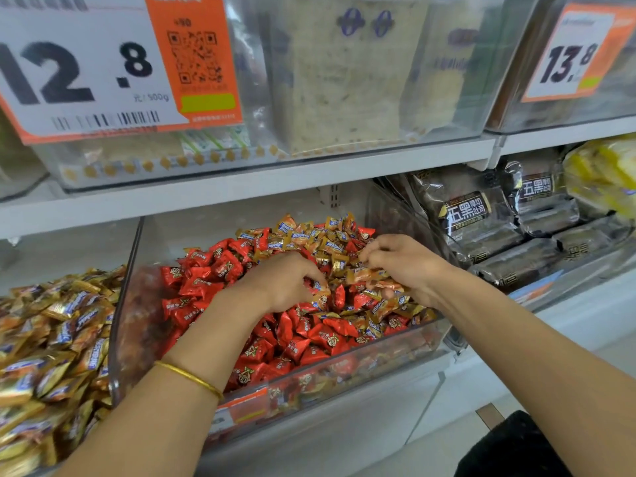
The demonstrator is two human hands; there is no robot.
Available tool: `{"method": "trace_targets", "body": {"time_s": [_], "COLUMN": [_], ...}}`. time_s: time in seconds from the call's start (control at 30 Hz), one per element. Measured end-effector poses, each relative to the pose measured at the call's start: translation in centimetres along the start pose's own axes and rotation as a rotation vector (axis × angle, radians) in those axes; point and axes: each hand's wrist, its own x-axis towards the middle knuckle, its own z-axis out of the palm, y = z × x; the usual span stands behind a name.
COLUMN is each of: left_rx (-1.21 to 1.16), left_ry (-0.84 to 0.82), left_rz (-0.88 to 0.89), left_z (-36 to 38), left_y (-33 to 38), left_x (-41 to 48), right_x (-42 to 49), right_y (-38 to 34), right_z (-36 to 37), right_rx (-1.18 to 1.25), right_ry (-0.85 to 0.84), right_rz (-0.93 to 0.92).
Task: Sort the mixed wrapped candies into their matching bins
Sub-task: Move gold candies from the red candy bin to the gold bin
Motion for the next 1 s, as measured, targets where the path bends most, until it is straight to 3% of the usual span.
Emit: {"method": "trace_targets", "body": {"time_s": [0.17, 0.27, 0.37, 0.47, 0.57, 0.77, 1.0], "left_rx": [0.137, 0.025, 0.033, 0.143, 0.190, 0.233, 0.208], "left_ry": [0.148, 0.192, 0.107, 0.000, 0.046, 0.179, 0.102], "left_rz": [-0.097, -0.003, 0.085, 0.062, 0.037, -0.016, -0.019], "left_z": [-0.5, -0.5, -0.2, 0.5, 1.0, 1.5, 1.1], "left_y": [-1.6, -0.8, 0.3, 0.5, 0.6, 0.9, 0.7], "left_x": [-0.1, -0.2, 0.2, 0.6, 0.9, 0.8, 0.5], "right_x": [-0.7, -0.5, -0.6, -1.1, -1.5, -1.2, -1.2], "right_y": [-0.6, -0.3, -0.3, -0.6, -0.9, -0.3, 0.0], "right_z": [-0.1, 0.2, 0.1, -0.2, -0.2, 0.3, -0.6], "right_rx": [-0.141, -0.361, -0.484, -0.552, -0.674, -0.688, -0.565], "right_ry": [-0.068, -0.154, -0.314, -0.446, -0.521, -0.393, -0.308], "right_rz": [0.004, -0.042, 0.001, 0.046, 0.013, -0.054, -0.054]}}
